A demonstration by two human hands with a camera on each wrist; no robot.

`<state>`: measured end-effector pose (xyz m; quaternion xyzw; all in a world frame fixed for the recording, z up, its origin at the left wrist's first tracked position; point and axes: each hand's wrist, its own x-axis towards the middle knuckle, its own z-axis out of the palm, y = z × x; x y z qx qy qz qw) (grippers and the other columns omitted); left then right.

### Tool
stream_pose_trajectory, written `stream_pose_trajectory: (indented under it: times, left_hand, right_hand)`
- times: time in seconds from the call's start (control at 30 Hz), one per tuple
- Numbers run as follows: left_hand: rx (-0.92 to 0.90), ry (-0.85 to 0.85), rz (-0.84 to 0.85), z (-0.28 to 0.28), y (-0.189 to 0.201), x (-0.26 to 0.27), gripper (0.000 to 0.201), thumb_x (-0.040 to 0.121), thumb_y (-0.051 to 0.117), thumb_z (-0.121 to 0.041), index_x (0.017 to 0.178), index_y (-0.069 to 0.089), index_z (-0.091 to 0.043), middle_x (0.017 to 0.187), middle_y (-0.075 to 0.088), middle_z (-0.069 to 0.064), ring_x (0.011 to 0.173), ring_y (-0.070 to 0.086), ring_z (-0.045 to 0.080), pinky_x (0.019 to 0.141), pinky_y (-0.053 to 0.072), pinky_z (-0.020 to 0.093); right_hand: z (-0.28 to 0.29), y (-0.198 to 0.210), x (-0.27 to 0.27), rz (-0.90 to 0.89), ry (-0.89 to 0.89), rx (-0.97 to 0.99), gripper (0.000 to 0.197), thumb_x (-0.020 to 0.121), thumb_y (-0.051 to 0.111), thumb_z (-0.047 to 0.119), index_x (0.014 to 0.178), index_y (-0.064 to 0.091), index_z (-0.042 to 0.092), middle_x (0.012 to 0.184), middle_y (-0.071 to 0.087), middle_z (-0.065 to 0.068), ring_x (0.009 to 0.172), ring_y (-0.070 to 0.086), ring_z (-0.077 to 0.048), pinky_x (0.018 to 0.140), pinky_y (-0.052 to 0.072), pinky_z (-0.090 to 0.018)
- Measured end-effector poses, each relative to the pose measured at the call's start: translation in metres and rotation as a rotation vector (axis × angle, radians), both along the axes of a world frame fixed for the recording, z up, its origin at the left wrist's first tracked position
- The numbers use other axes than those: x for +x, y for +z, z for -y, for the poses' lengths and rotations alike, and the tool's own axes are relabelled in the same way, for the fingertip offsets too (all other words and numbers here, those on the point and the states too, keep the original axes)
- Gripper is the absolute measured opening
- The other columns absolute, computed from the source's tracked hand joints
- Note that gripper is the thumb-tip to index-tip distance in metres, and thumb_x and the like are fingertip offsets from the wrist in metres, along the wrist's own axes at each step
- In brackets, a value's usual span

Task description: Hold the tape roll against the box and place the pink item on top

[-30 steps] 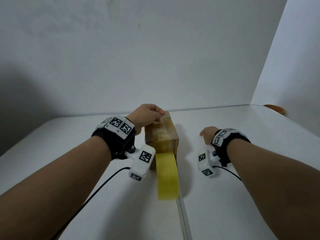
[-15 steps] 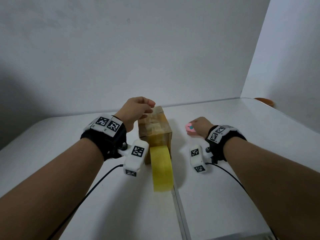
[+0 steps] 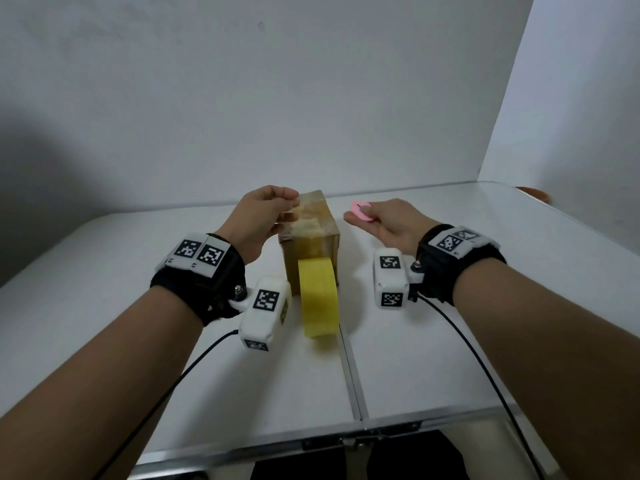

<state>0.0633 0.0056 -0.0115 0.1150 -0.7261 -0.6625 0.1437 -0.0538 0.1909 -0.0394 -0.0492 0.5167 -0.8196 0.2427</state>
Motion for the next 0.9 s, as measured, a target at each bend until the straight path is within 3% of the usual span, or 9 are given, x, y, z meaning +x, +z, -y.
stream_pose_trajectory:
  times: [0.07, 0.17, 0.33, 0.43, 0.57, 0.67, 0.77, 0.83, 0.9]
  left_hand:
    - [-0.027, 0.026, 0.044, 0.001, -0.002, 0.01, 0.012, 0.094, 0.052, -0.004, 0.098, 0.061, -0.011, 0.085, 0.061, 0.001, 0.062, 0.056, 0.011, 0.05, 0.044, 0.017]
    - [-0.113, 0.023, 0.164, 0.004, -0.008, 0.026, 0.013, 0.094, 0.053, -0.011, 0.102, 0.062, -0.005, 0.08, 0.059, 0.003, 0.06, 0.055, 0.014, 0.047, 0.044, 0.017]
    - [-0.041, 0.007, 0.345, -0.006, -0.024, 0.048, 0.03, 0.097, 0.053, -0.029, 0.089, 0.06, -0.001, 0.079, 0.058, 0.009, 0.062, 0.062, 0.02, 0.061, 0.06, 0.022]
    - [0.058, -0.062, 0.369, -0.023, -0.033, 0.054, 0.047, 0.093, 0.053, -0.047, 0.1, 0.065, -0.002, 0.083, 0.068, 0.009, 0.072, 0.068, 0.02, 0.07, 0.061, 0.027]
    - [0.102, -0.108, 0.358, -0.039, -0.038, 0.052, 0.056, 0.09, 0.058, -0.049, 0.118, 0.064, -0.001, 0.104, 0.074, 0.013, 0.088, 0.07, 0.021, 0.077, 0.059, 0.028]
    - [0.144, -0.128, 0.356, -0.041, -0.041, 0.054, 0.044, 0.089, 0.065, -0.035, 0.119, 0.064, -0.002, 0.098, 0.076, 0.007, 0.085, 0.073, 0.018, 0.081, 0.058, 0.029]
    - [0.178, -0.197, 0.353, -0.041, -0.043, 0.061, 0.033, 0.089, 0.066, -0.028, 0.112, 0.067, -0.005, 0.107, 0.075, 0.009, 0.093, 0.073, 0.02, 0.086, 0.058, 0.031]
    - [0.179, -0.205, 0.341, -0.042, -0.044, 0.066, 0.021, 0.089, 0.066, -0.026, 0.102, 0.065, -0.009, 0.098, 0.077, 0.004, 0.083, 0.074, 0.015, 0.077, 0.06, 0.027]
    - [0.189, -0.166, 0.318, -0.045, -0.044, 0.07, 0.032, 0.086, 0.07, -0.024, 0.111, 0.054, -0.012, 0.1, 0.075, 0.001, 0.077, 0.074, 0.013, 0.067, 0.061, 0.026]
  right_hand:
    - [0.003, 0.009, 0.007, -0.074, 0.007, 0.082, 0.042, 0.095, 0.042, -0.012, 0.133, 0.034, -0.028, 0.146, 0.039, -0.033, 0.118, 0.062, -0.036, 0.069, 0.062, -0.024]
    - [0.009, 0.015, 0.018, -0.238, -0.005, 0.227, 0.035, 0.094, 0.048, -0.007, 0.126, 0.047, -0.023, 0.134, 0.053, -0.033, 0.097, 0.067, -0.031, 0.09, 0.057, -0.029]
    - [0.022, 0.017, 0.039, -0.613, 0.075, 0.469, 0.027, 0.093, 0.058, 0.009, 0.115, 0.062, -0.007, 0.09, 0.071, -0.014, 0.079, 0.069, -0.021, 0.073, 0.058, -0.021]
    - [0.03, 0.013, 0.049, -0.771, 0.146, 0.6, 0.01, 0.089, 0.064, 0.016, 0.096, 0.068, 0.01, 0.078, 0.07, 0.001, 0.071, 0.066, -0.002, 0.066, 0.049, -0.013]
    - [0.034, 0.01, 0.05, -0.823, 0.183, 0.674, 0.026, 0.085, 0.068, 0.022, 0.104, 0.07, 0.004, 0.101, 0.072, -0.013, 0.085, 0.061, -0.015, 0.076, 0.045, -0.026]
    - [0.032, 0.011, 0.051, -0.831, 0.23, 0.71, 0.031, 0.085, 0.068, 0.024, 0.108, 0.068, 0.003, 0.111, 0.071, -0.019, 0.09, 0.06, -0.019, 0.08, 0.044, -0.031]
    - [0.03, 0.011, 0.05, -0.862, 0.258, 0.726, 0.03, 0.086, 0.068, 0.024, 0.109, 0.068, 0.004, 0.111, 0.07, -0.021, 0.089, 0.06, -0.02, 0.078, 0.044, -0.033]
    - [0.03, 0.009, 0.051, -0.886, 0.261, 0.721, 0.029, 0.085, 0.068, 0.024, 0.108, 0.069, 0.005, 0.11, 0.07, -0.022, 0.088, 0.062, -0.024, 0.078, 0.046, -0.036]
    - [0.03, 0.009, 0.051, -0.903, 0.254, 0.723, 0.029, 0.085, 0.068, 0.025, 0.108, 0.071, 0.008, 0.111, 0.071, -0.02, 0.097, 0.066, -0.033, 0.086, 0.05, -0.046]
